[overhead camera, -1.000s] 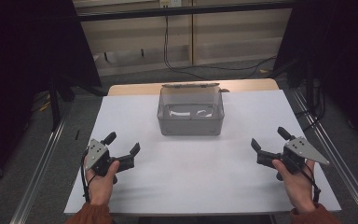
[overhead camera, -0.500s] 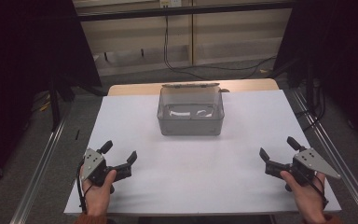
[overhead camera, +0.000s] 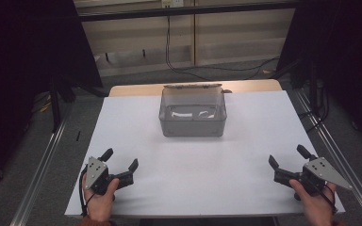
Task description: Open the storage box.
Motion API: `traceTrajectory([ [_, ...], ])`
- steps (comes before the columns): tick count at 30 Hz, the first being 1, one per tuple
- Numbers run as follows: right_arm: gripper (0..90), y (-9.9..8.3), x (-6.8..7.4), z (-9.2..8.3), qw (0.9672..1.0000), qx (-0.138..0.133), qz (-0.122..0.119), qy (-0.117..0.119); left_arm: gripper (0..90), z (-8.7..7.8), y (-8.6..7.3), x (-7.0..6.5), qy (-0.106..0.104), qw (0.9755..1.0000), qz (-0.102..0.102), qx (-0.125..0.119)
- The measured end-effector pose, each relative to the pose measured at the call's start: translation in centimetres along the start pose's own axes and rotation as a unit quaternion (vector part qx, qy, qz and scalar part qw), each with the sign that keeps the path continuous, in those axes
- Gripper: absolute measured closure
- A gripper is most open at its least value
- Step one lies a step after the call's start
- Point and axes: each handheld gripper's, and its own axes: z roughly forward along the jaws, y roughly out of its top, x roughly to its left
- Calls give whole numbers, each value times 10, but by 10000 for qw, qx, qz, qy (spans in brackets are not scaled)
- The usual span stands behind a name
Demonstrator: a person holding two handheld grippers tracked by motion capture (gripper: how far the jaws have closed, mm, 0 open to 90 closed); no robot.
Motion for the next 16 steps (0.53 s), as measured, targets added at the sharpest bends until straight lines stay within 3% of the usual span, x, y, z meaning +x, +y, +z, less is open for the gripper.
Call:
traceTrajectory([
  [7, 13, -2, 4, 2, 10000, -20, 28, 63, 22, 0, 0, 0, 55, 10000, 1, -53],
  [9, 13, -2, 3, 3, 10000, 0, 55, 52, 22, 1, -1, 0, -59, 9999, -86, -16],
  [11, 13, -2, 3, 4, 10000, -15, 69, 59, 21, 0, 0, 2, 26, 9999, -127, -85],
  [16, 13, -2, 3, 4, 9999, -31, 76, 87, 22, 2, -2, 5, 146, 9997, -170, 40],
])
